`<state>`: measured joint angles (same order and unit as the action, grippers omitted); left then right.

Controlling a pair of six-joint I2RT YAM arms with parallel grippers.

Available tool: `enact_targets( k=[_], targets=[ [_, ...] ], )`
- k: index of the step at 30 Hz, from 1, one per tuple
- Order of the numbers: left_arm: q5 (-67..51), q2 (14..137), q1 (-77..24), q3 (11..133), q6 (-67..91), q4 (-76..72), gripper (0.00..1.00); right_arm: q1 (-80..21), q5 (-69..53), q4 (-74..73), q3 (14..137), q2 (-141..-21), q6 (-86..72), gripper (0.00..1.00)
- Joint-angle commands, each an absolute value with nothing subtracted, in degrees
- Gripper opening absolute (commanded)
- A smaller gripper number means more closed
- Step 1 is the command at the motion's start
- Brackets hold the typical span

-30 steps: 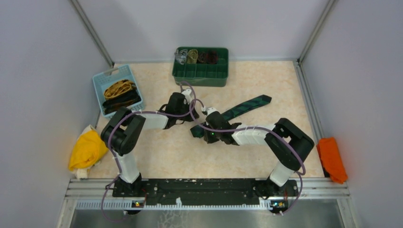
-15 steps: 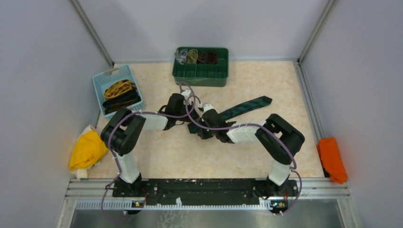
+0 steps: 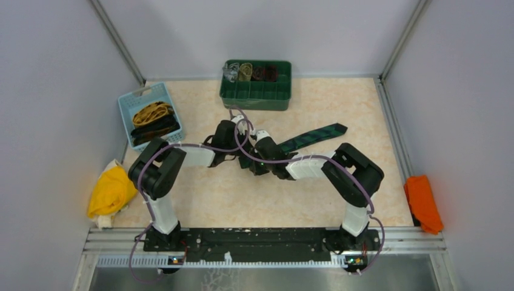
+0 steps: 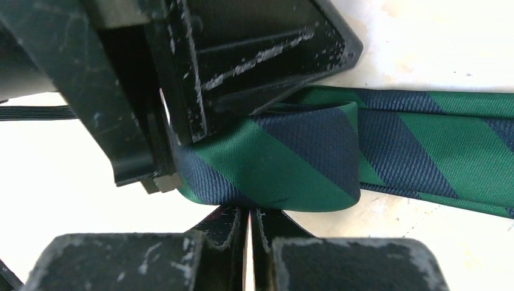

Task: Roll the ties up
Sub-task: Roll the tie at the center of the board.

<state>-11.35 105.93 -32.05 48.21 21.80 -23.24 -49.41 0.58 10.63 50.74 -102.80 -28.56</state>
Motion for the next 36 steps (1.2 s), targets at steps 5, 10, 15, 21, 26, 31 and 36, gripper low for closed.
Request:
enact_targets(
  k=[5,10,15,21,26,31,36],
  targets=[
    [10.81,108.08,-31.94,55.69,18.87,-7.02,0.00,-50.25,3.54,2.73,48.93,-94.83,-24.30,0.00],
    [16.68,110.62,-31.24,61.44,20.60,-3.91,0.00,-50.71,6.71,-2.14,48.00,-87.83,-21.96,0.04],
    [21.45,103.32,-30.05,60.89,26.08,-1.64,0.00,-53.92,16.54,-9.58,51.09,-83.87,-16.98,0.19],
    [29.91,78.56,-29.50,46.92,35.58,-1.14,0.00,-61.26,31.11,-18.15,62.03,-90.37,-11.16,0.38],
    [26.28,59.89,-25.15,34.14,37.93,-6.60,0.00,-64.09,35.04,-20.05,69.96,-99.72,-8.46,0.53],
    [22.72,53.87,-20.47,31.55,37.24,-4.83,0.00,-64.25,34.26,-19.14,74.69,-105.47,-7.16,0.60],
    [21.21,54.23,-19.25,33.03,35.07,-3.28,0.00,-64.26,35.17,-17.41,76.32,-108.87,-6.52,0.64]
  ],
)
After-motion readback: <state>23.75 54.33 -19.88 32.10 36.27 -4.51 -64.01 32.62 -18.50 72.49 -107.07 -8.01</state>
